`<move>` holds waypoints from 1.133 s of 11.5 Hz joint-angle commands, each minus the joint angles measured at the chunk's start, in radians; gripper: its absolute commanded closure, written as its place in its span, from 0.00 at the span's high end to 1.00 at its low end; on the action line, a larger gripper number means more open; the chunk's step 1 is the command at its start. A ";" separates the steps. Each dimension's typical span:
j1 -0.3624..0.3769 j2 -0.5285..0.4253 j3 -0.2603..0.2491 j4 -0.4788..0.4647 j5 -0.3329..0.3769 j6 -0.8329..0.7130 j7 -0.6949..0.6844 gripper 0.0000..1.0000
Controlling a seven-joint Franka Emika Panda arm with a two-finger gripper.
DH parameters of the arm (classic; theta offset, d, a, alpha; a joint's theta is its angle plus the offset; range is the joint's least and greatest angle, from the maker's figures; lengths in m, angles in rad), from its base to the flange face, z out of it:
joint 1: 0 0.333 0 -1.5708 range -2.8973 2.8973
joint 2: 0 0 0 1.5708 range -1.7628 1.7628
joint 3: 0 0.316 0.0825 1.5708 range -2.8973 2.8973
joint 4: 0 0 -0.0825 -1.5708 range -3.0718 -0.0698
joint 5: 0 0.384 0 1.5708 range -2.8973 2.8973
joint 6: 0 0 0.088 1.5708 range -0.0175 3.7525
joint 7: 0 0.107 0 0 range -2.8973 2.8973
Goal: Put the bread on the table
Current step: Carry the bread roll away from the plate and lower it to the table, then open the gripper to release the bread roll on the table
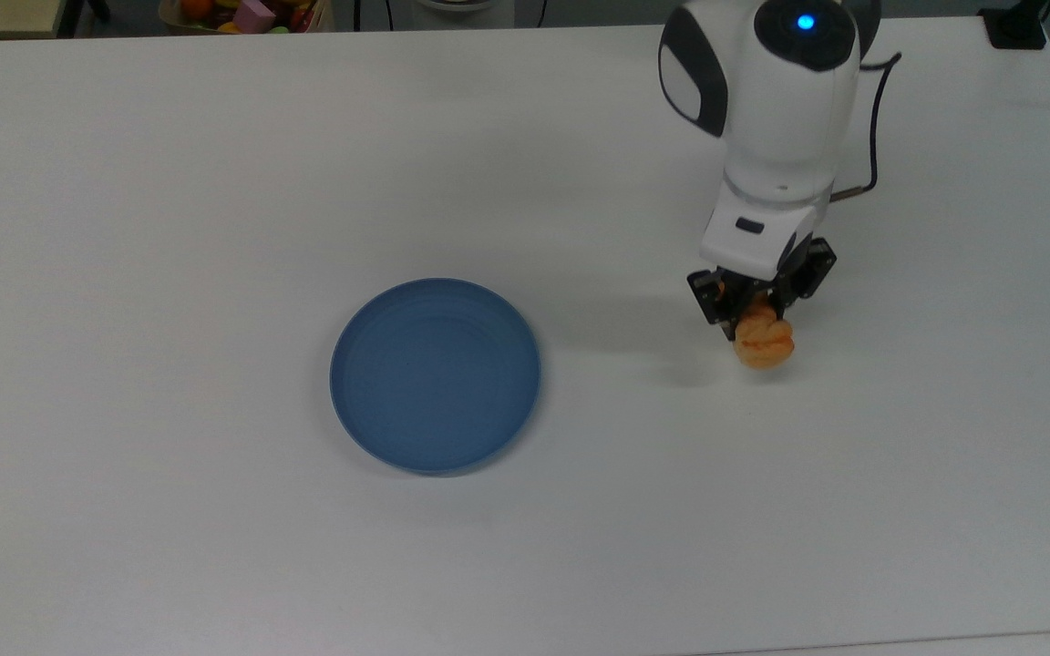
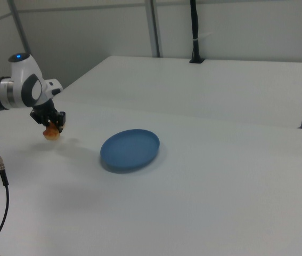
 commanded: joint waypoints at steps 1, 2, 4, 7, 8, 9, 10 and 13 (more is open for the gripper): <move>0.011 0.076 -0.005 0.018 -0.023 0.109 0.018 0.47; 0.011 0.089 -0.005 0.021 -0.023 0.121 0.018 0.47; 0.017 0.102 -0.005 0.020 -0.023 0.142 0.016 0.47; 0.018 0.106 -0.005 0.011 -0.024 0.155 0.013 0.91; 0.015 0.105 -0.005 0.011 -0.023 0.153 0.013 1.00; 0.015 0.097 -0.005 0.011 -0.023 0.150 0.018 1.00; 0.017 0.065 -0.005 0.003 -0.023 0.140 0.018 1.00; 0.008 -0.091 -0.005 -0.080 -0.018 0.065 0.019 1.00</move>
